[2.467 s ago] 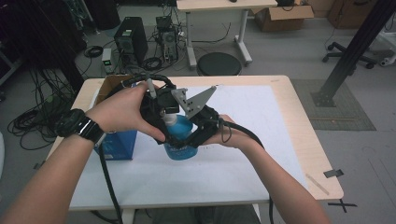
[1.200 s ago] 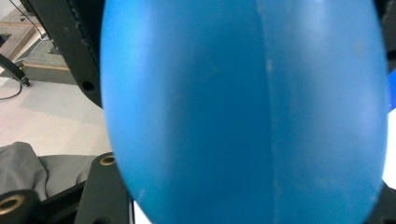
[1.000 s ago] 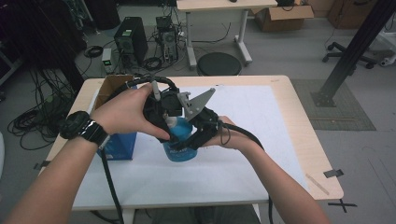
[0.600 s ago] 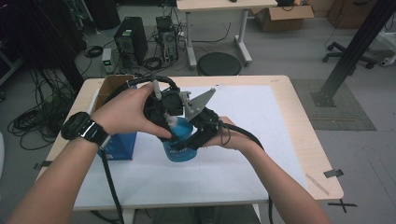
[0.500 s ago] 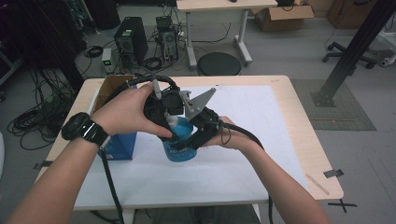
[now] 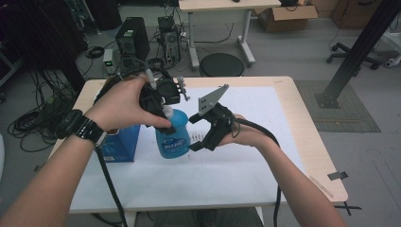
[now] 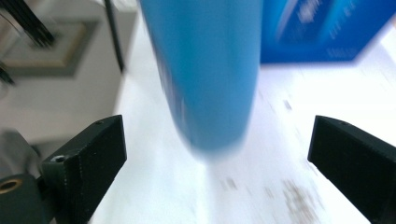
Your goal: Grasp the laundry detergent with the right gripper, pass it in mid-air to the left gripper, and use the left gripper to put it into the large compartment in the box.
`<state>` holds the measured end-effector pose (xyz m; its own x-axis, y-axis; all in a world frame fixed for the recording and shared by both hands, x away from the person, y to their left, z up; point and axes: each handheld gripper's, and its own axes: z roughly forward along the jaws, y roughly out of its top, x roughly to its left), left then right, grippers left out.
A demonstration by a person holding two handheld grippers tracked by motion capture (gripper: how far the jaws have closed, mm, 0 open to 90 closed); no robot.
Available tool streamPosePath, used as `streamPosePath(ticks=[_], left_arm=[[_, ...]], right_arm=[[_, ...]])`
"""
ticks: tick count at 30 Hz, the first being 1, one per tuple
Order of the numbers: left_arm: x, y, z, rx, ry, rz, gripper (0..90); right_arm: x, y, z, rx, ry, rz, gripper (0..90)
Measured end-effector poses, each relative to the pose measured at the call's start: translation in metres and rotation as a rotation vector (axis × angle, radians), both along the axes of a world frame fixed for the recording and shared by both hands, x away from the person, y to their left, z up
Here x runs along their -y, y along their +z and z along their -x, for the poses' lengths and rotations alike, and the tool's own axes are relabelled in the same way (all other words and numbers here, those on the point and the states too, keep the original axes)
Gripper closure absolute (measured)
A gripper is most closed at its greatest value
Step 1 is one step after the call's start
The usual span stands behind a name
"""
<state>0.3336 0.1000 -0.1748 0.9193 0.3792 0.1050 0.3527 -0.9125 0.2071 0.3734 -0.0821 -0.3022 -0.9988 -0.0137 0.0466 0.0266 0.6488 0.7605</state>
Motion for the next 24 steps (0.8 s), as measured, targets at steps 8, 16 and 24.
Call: streamPosePath(ticks=[8,16,24], left_arm=[[-0.028,0.035,-0.018,0.044,0.276,0.037,38.0],[-0.065,0.067,-0.032,0.077,0.624,0.093,38.0],[-0.107,0.084,-0.040,0.095,0.890,0.118,38.0]], right_arm=[[0.036,-0.009,-0.007,0.016,-0.013,0.293,6.2],[0.081,-0.006,-0.010,0.042,-0.064,0.518,6.7],[0.125,-0.007,-0.014,0.081,-0.131,0.699,7.6]])
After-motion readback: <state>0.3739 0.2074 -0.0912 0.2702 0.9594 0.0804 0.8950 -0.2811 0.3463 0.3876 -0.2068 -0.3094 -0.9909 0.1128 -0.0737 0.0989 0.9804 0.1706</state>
